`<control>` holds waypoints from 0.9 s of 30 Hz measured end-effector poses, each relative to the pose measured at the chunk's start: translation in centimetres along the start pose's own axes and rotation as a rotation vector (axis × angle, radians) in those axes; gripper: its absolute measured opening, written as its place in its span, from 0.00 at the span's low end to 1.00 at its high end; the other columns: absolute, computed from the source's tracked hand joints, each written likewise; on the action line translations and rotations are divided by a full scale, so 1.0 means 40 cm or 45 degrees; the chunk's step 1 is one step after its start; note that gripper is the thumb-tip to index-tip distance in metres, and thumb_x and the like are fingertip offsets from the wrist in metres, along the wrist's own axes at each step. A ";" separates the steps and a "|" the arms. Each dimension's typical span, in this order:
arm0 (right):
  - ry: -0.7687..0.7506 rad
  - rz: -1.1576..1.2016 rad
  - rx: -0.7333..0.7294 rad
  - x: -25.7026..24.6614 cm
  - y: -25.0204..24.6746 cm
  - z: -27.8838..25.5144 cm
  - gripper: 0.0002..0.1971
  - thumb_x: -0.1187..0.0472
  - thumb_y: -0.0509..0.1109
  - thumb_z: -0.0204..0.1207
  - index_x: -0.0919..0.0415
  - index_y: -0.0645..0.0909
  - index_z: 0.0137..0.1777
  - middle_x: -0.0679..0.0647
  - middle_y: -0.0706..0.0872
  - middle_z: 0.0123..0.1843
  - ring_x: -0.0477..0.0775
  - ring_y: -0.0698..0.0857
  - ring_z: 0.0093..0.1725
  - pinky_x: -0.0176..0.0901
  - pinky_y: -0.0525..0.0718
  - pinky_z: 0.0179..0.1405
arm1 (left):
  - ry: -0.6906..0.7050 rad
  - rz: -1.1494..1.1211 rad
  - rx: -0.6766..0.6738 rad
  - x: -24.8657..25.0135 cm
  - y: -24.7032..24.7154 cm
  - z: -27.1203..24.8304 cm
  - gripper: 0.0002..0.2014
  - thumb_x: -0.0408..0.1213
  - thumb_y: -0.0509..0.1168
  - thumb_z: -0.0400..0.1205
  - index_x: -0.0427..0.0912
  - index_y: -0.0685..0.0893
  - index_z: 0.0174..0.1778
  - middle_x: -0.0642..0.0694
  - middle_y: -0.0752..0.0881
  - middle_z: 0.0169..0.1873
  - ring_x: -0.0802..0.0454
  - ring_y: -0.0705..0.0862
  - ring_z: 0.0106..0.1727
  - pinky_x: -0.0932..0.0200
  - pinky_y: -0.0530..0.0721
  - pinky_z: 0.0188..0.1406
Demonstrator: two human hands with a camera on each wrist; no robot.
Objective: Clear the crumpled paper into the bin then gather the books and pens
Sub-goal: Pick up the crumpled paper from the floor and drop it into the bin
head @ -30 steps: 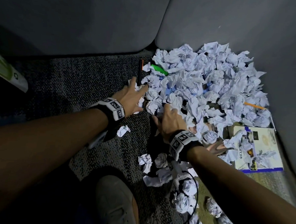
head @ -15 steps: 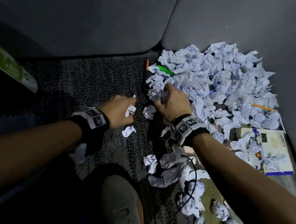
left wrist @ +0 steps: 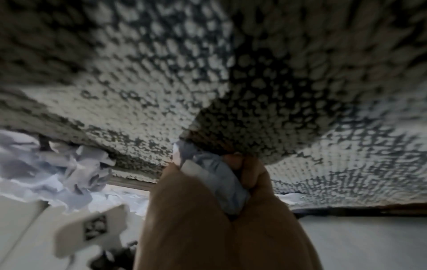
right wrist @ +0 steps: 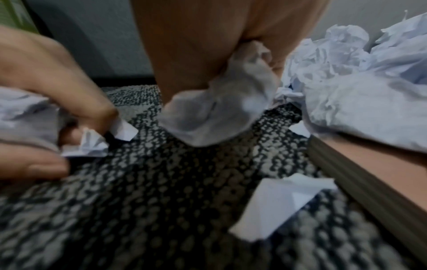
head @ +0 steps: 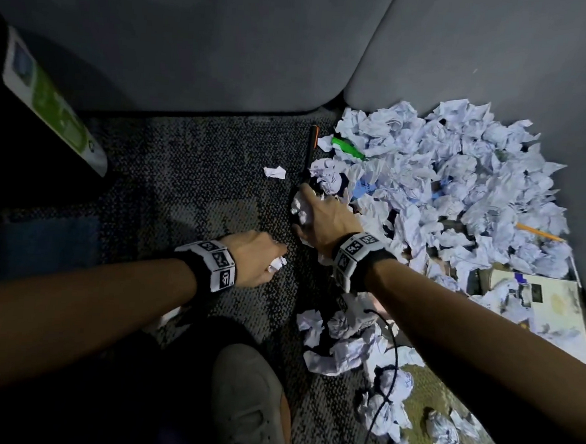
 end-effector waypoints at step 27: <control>-0.471 1.365 -0.125 -0.556 -0.514 0.086 0.14 0.48 0.74 0.68 0.56 0.80 0.46 0.44 0.84 0.39 0.35 0.80 0.30 0.31 0.76 0.34 | -0.628 -1.133 1.502 -0.315 -0.479 -0.587 0.11 0.36 0.67 0.73 0.47 0.76 0.25 0.56 0.84 0.21 0.61 0.82 0.26 0.64 0.80 0.33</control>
Point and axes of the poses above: each hand's wrist, its own z-axis towards the middle knuckle, its own y-axis out of the palm, x = y × z, the point moved 2 cm from there along z, towards the middle knuckle
